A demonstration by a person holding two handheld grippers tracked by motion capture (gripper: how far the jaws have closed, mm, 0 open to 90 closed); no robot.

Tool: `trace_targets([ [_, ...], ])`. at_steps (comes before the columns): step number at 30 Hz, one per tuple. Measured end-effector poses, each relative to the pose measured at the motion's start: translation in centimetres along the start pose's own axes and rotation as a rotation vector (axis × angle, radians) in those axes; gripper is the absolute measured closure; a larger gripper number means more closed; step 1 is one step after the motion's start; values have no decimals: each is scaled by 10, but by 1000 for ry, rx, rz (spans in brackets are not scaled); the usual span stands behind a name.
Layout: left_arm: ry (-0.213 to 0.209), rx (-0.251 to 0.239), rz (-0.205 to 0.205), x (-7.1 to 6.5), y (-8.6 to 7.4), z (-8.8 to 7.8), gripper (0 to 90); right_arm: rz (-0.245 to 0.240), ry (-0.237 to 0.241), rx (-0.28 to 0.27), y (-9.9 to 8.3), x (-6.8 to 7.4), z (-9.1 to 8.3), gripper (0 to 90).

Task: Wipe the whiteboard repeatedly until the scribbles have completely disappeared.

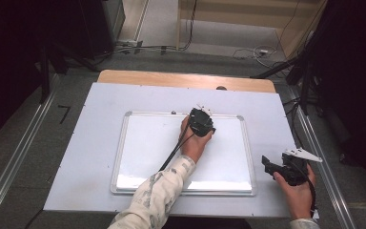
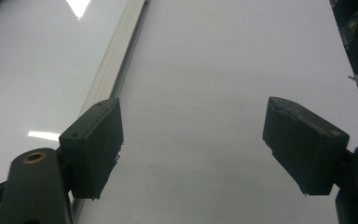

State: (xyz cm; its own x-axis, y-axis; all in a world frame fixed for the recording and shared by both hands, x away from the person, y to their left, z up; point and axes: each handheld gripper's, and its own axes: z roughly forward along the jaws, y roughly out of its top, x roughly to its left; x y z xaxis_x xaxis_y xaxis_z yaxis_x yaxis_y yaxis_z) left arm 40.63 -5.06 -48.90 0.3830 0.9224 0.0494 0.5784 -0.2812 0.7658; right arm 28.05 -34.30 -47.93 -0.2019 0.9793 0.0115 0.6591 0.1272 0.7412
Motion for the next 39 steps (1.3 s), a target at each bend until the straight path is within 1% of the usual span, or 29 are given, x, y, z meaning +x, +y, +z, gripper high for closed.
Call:
trace_targets([
  [1,2,3,3,2,-1,-1,415,1,0,0,0,0,0,188],
  [6,12,1,-12,13,-6,-5,414,-1,-2,3,0,1,0,191],
  [11,29,-3,-28,28,-13,-12,414,-4,-6,8,0,1,2,191],
  [17,42,-3,-38,43,-20,-18,414,-6,-11,10,0,2,2,191],
  [24,54,-6,-56,57,-26,-24,414,-6,-16,13,0,2,2,191],
  [29,71,-4,-63,70,-32,-29,414,-7,-16,13,0,2,2,191],
  [39,92,-3,-96,93,-42,-38,414,-10,-22,15,0,3,3,191],
])
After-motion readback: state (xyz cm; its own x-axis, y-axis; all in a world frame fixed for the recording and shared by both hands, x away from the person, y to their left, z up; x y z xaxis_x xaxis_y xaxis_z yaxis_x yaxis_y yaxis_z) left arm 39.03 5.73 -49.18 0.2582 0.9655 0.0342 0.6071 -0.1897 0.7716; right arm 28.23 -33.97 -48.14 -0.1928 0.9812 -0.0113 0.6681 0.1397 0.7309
